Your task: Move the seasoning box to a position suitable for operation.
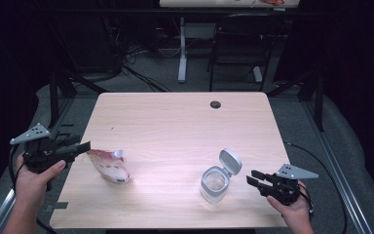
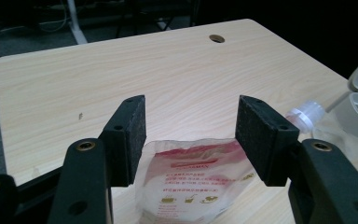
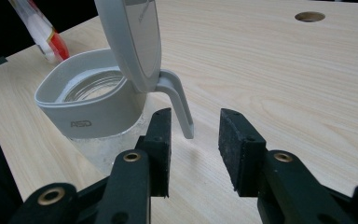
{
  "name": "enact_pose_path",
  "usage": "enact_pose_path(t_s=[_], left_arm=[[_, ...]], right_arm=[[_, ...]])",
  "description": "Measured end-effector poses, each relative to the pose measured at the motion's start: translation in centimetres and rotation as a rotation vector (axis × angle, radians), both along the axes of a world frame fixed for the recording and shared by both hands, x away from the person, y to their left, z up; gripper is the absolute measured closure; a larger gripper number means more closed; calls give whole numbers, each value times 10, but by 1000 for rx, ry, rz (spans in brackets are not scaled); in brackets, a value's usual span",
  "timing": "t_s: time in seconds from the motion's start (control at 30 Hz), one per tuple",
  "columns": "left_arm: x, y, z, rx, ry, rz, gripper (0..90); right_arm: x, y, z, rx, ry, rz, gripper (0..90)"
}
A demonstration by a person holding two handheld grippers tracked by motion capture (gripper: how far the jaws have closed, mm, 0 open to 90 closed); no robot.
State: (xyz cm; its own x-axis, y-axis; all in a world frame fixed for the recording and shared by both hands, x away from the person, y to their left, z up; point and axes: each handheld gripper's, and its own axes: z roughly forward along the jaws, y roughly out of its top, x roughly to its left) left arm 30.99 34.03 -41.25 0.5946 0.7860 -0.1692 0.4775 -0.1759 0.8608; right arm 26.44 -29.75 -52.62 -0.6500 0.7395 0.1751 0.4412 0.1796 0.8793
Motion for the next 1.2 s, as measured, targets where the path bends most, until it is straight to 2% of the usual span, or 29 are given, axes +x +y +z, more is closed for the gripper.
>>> enact_pose_path(t_s=[0.23,0.37,0.57,0.73,0.87,1.0,1.2], left_arm=[[2,0,1,53,0,-28,410],[2,-2,0,101,-3,-34,403],[3,4,-7,83,11,-47,401],[2,4,-13,56,-1,-56,397],[-2,5,-17,49,-13,-54,400],[-3,5,-22,79,0,-43,454],[-6,8,-25,63,-8,-33,575]], right_arm=[[1,-1,-1,1,2,-2,650],[0,0,-1,-6,6,3,650],[0,-1,-2,-3,3,1,650],[0,-1,-1,-6,1,0,650],[0,0,-2,-8,4,2,650],[0,0,-2,-17,5,4,650],[0,1,-2,-23,7,7,650]])
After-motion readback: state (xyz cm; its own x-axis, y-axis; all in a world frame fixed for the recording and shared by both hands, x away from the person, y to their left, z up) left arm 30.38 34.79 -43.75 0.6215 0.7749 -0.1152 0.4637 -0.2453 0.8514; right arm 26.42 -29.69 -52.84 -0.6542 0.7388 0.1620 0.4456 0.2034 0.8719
